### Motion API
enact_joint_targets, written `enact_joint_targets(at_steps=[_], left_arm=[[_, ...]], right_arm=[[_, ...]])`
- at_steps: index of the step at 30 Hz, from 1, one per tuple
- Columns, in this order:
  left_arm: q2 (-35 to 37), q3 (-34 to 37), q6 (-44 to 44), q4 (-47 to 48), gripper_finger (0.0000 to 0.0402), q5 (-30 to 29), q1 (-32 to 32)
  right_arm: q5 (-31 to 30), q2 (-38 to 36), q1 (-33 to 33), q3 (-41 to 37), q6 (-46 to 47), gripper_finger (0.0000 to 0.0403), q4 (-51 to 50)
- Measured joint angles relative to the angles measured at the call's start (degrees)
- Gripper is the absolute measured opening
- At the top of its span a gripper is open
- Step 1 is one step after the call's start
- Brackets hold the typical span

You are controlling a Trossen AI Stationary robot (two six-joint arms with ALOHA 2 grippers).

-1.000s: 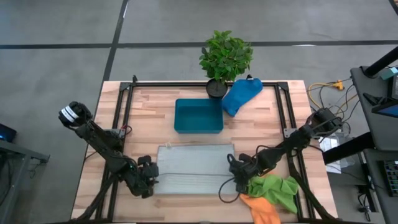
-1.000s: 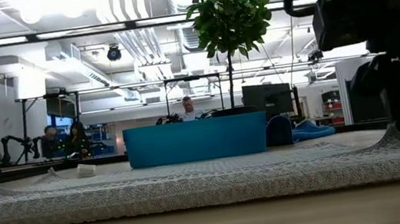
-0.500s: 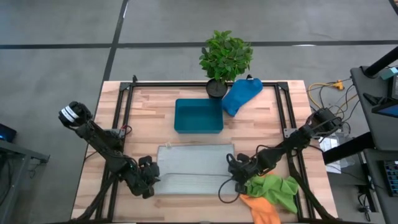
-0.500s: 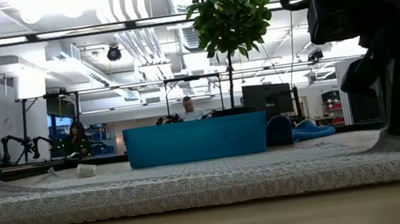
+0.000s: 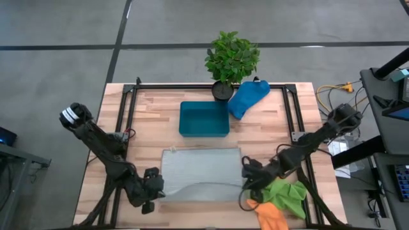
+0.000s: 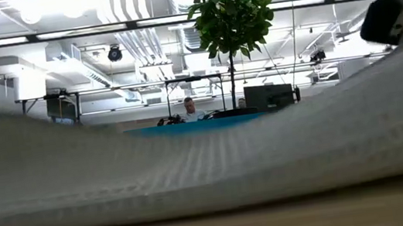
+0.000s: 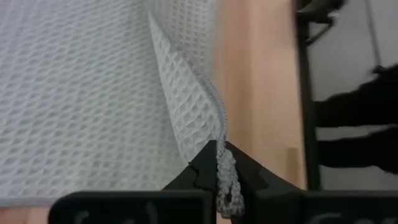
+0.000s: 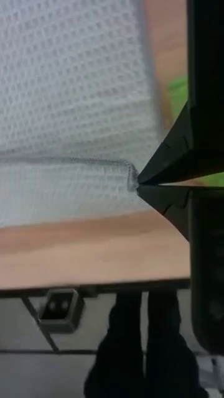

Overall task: Fold microfiber towels
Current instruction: Fold the gray microfiber towel

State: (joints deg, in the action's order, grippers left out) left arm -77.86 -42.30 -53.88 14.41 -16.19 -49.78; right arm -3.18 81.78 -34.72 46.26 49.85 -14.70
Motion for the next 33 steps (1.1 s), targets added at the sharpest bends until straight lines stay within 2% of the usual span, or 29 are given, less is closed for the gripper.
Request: enact_joint_targets(at_steps=[3, 7, 11, 18, 22, 27, 33], left_arm=[[0.2, -0.2, -0.5, 1.7, 0.0, -1.2, -0.1], [0.3, 0.2, -4.7, 9.7, 0.0, -4.7, 0.0], [0.3, 0.2, -9.2, 17.8, 0.0, -9.4, 0.1], [0.3, 1.4, -10.3, 20.7, 0.0, -12.6, 2.2], [0.4, 1.5, -9.9, 20.7, 0.0, -14.2, 4.1], [0.4, 1.5, -8.7, 20.5, 0.0, -14.3, 5.8], [0.4, 1.5, -8.7, 20.2, 0.0, -14.3, 6.3]], right_arm=[[-1.8, -1.7, -0.5, 0.0, 0.9, 0.0008, -5.5], [-4.5, -2.6, 0.8, 0.0, 0.8, 0.0008, -11.4], [-4.9, -2.9, 4.1, -0.4, -0.7, 0.0008, -13.7], [-4.8, -2.9, 11.4, -1.7, -6.6, 0.0008, -13.9], [-2.0, -2.9, 15.0, -1.8, -10.3, 0.0008, -12.7], [2.1, -2.0, 15.9, -2.2, -14.4, 0.0014, -4.7], [5.3, 2.8, 15.8, -2.5, -16.3, 0.0065, -0.3]])
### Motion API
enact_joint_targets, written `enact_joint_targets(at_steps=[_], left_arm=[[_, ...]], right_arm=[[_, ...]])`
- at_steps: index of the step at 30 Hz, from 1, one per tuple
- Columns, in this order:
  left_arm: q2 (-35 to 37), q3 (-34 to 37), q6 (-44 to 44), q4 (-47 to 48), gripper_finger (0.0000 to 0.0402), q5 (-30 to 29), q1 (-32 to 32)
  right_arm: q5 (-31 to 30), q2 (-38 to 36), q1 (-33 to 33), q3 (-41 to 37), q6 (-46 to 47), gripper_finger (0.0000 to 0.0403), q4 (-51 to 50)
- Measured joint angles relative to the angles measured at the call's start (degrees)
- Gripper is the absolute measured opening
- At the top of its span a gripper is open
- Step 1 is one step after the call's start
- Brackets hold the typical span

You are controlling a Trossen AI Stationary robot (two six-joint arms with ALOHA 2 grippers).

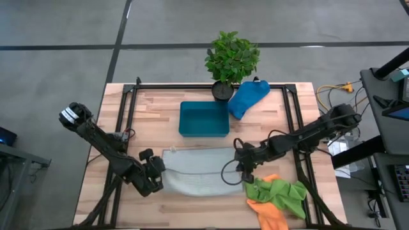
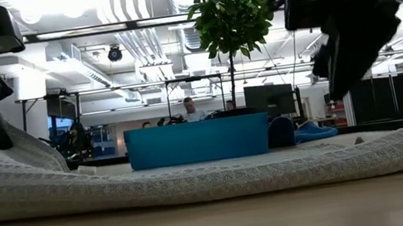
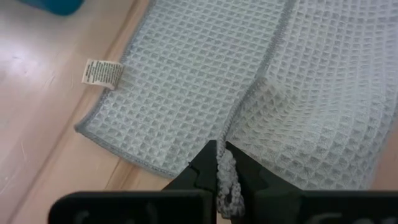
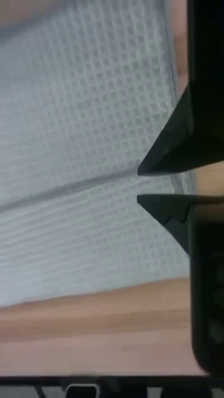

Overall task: Fold microfiber towels
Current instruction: Fold the gray microfiber towel

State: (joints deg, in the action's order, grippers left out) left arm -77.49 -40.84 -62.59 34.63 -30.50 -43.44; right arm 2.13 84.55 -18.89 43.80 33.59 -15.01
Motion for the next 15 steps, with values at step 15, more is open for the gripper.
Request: enact_joint_targets(at_steps=[15], left_arm=[[0.0, -0.3, 0.0, -1.2, 0.0, 0.2, 0.0]], right_arm=[[1.0, 9.3, -1.3, 0.4, 4.4, 0.0131, 0.9]])
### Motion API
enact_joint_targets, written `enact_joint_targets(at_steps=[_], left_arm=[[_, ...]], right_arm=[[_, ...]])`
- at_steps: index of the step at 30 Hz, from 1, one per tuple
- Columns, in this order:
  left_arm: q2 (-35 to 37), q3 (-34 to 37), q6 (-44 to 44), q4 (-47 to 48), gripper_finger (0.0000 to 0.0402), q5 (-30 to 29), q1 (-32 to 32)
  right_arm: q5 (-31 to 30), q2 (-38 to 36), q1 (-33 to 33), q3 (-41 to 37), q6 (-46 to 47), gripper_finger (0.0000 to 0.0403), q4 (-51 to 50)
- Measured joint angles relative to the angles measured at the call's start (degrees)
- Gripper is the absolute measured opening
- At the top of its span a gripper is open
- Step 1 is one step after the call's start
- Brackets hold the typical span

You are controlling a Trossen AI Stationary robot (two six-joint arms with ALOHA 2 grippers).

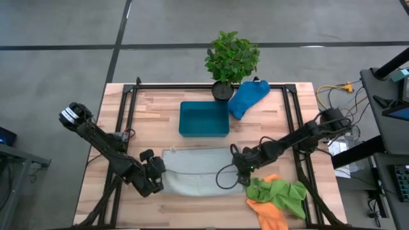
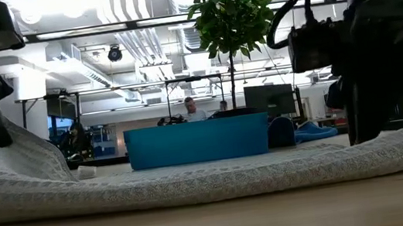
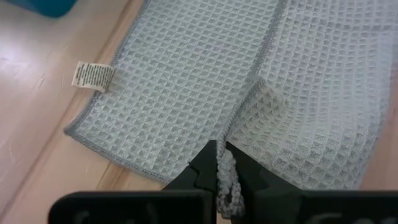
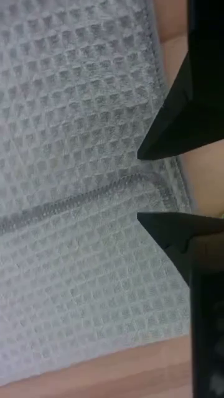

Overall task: Fold microfiber towels
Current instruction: Fold the gray microfiber towel

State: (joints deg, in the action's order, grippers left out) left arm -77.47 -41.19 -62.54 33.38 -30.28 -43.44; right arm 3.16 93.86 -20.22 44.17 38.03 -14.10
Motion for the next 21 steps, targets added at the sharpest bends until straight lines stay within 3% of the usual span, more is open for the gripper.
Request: enact_joint_targets(at_steps=[7, 21], left_arm=[[0.0, 0.0, 0.0, -0.1, 0.0, 0.1, 0.0], [0.1, -0.7, 0.0, -0.1, 0.0, 2.3, 0.0]], right_arm=[[-1.7, 0.0, -2.1, 0.7, -0.9, 0.0021, -2.7], [-4.8, -2.9, -2.9, 6.8, -1.1, 0.0009, -8.7]])
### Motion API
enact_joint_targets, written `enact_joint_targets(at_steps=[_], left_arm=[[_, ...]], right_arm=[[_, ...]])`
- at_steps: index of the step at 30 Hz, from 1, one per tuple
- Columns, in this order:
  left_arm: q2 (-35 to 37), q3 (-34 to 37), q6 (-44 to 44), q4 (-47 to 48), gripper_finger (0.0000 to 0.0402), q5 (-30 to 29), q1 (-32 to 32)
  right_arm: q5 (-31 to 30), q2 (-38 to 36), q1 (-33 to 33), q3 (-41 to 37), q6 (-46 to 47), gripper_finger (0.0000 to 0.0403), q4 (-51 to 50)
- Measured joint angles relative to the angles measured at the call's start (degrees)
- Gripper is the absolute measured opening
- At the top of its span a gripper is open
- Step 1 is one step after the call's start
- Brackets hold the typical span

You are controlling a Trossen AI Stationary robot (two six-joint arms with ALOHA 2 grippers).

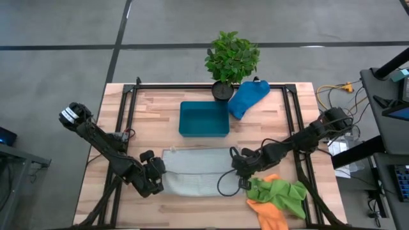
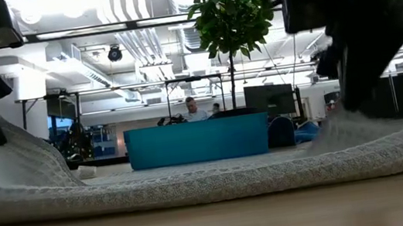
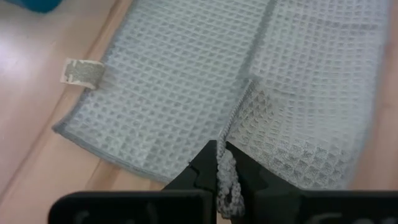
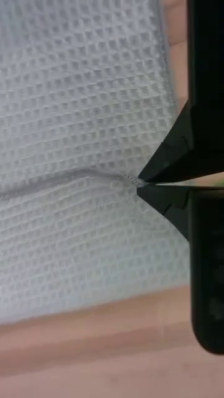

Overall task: Fold microfiber towels
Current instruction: Fold the gray microfiber towel

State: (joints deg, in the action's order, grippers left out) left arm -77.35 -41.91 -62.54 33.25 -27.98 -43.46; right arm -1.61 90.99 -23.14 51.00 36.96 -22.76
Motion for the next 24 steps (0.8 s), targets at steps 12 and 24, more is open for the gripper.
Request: enact_joint_targets(at_steps=[12, 24], left_arm=[[3.1, 0.1, 0.0, 3.6, 0.0, -0.3, 0.0], [3.6, 1.5, -0.1, 8.3, 0.0, -2.7, 1.7]], right_arm=[[-6.0, -2.2, 0.1, 6.0, -0.8, 0.0008, -16.6], [-9.1, -2.0, 2.7, 1.7, 3.4, 0.0008, -18.4]])
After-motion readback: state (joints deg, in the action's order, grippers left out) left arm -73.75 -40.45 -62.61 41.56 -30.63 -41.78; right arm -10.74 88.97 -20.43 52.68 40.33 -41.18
